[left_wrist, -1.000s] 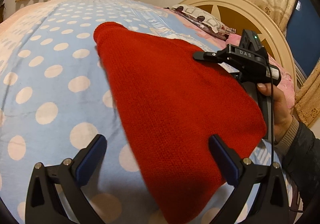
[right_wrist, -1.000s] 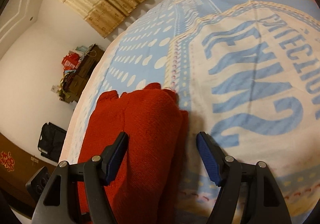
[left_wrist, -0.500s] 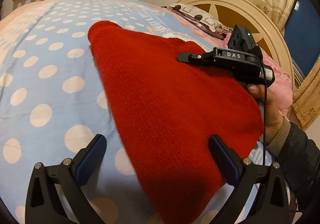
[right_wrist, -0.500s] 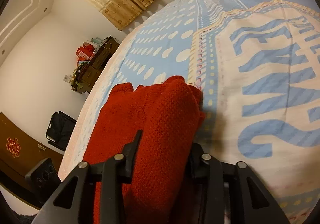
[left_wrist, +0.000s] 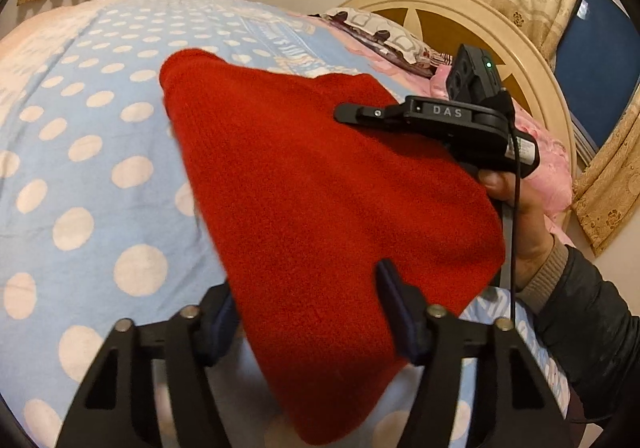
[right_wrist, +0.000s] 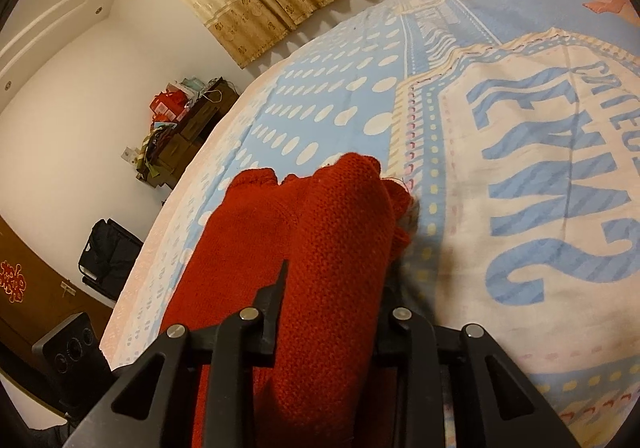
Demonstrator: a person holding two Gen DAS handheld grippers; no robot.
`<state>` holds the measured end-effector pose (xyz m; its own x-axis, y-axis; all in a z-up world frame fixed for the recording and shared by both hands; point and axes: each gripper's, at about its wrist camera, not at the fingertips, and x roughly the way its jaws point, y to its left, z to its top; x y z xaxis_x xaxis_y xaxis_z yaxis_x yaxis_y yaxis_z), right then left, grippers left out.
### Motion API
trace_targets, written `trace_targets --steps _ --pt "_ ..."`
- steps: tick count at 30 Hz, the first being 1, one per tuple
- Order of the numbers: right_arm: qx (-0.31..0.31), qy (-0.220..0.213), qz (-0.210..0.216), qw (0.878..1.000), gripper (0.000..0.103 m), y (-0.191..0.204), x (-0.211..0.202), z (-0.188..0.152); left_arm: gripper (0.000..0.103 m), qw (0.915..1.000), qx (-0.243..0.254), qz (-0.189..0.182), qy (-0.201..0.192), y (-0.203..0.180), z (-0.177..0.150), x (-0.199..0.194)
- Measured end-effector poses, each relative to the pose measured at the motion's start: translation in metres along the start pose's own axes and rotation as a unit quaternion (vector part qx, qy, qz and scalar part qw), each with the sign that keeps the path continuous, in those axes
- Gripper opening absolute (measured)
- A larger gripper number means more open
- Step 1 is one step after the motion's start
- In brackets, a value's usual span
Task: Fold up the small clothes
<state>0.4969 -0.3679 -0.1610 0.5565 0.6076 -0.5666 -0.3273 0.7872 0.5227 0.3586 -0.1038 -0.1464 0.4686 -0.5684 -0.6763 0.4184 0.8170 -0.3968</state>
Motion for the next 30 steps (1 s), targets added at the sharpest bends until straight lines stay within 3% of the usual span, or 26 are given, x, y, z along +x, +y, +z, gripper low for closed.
trace_targets --steps 6,13,30 --pt "-0.012 -0.015 0.005 1.0 0.028 0.012 -0.01 -0.002 0.044 0.9997 0.0 0.026 0.0 -0.006 0.002 -0.01" --pt "-0.028 -0.019 0.014 0.999 0.027 0.035 -0.016 -0.011 0.042 0.9973 0.037 0.064 0.008 -0.02 -0.004 -0.025" --pt "-0.064 -0.024 0.061 0.996 0.027 0.111 -0.031 -0.063 0.04 0.9946 0.046 0.092 -0.016 -0.026 -0.039 -0.097"
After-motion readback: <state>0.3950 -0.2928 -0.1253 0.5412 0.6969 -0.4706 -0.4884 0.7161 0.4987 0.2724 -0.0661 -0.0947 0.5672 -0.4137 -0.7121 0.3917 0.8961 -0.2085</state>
